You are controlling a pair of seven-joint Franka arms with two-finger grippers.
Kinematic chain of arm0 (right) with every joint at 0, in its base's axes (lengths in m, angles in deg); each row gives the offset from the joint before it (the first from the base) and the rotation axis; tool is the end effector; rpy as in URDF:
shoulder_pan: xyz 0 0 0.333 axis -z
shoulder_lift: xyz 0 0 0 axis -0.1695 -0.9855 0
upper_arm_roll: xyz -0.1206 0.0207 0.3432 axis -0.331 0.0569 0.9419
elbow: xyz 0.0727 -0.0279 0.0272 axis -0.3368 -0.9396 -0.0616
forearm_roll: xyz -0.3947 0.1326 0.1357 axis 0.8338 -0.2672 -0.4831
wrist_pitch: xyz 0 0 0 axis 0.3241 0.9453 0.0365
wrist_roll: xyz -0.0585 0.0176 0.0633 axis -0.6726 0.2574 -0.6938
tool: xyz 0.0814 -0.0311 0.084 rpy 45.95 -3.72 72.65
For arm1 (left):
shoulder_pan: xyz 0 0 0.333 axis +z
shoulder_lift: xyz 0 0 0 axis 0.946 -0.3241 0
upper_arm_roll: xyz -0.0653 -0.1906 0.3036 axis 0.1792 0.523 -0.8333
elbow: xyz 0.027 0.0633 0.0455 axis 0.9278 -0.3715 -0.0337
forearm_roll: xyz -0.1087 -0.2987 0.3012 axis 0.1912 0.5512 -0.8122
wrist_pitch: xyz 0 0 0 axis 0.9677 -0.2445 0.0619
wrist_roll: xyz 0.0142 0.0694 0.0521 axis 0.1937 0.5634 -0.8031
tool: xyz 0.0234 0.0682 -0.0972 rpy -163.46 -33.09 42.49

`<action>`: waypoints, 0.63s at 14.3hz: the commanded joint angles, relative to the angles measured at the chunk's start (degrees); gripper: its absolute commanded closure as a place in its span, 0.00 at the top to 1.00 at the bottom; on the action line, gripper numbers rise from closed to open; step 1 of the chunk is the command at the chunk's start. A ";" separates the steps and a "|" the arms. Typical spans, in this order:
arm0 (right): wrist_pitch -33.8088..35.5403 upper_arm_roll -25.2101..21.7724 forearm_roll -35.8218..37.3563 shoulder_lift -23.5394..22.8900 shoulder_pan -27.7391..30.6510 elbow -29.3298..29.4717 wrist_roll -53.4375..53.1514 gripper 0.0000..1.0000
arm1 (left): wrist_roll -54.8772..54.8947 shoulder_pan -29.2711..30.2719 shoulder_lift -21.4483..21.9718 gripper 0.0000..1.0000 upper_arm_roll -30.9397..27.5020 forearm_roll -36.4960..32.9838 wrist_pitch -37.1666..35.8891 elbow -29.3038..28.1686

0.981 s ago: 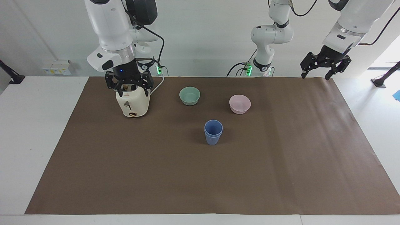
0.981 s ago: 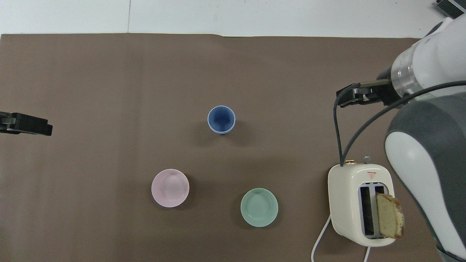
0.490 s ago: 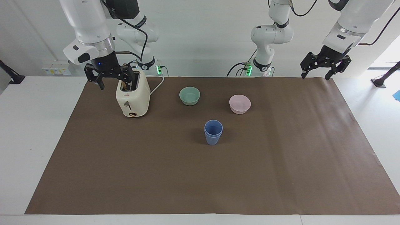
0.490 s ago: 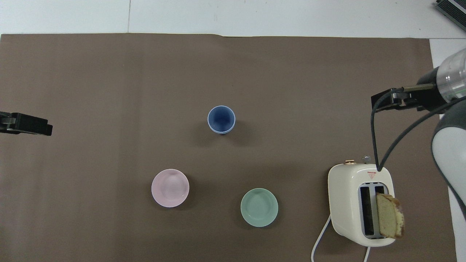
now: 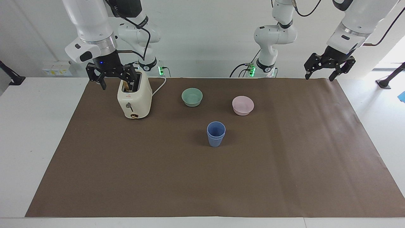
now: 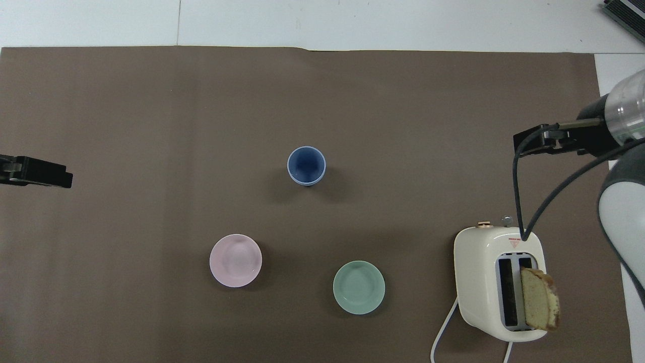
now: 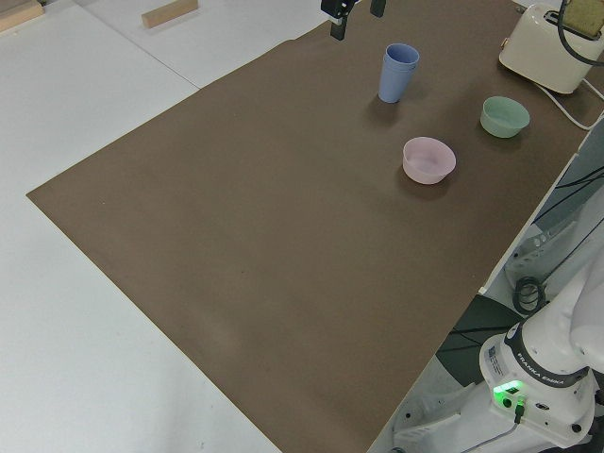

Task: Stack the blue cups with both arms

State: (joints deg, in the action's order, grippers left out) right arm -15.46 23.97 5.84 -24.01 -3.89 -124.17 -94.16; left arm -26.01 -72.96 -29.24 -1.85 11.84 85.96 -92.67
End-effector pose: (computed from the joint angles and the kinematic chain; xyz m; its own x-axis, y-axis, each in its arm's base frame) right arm 0.6221 0.0665 0.6789 0.9993 0.0163 0.0346 0.0145 -0.9986 0.0518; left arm 0.5662 -0.0408 0.6933 0.9921 -0.1251 0.0134 -0.1255 -0.9913 0.0394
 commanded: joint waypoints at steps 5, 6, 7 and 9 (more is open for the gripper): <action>-0.61 -0.13 -5.06 1.30 3.53 -1.24 0.09 1.00 | 0.49 0.90 1.38 1.00 0.38 0.55 0.60 -1.48; -0.52 -0.14 -5.16 1.39 3.62 -1.24 -0.26 1.00 | 0.49 0.90 1.38 1.00 0.38 0.55 0.60 -1.40; -0.52 -0.14 -5.16 1.48 3.71 -1.24 -0.17 1.00 | 0.49 0.90 1.38 1.00 0.38 0.55 0.60 -1.48; -0.43 -0.31 -5.16 1.65 3.71 -1.24 -0.43 1.00 | 0.49 0.90 1.38 1.00 0.38 0.55 0.60 -1.48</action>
State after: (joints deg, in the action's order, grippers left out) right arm -15.48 23.47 1.97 -23.83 -0.88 -124.17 -94.37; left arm -26.01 -72.96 -29.23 -1.85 11.84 85.96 -92.67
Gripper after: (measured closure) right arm 0.000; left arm 0.000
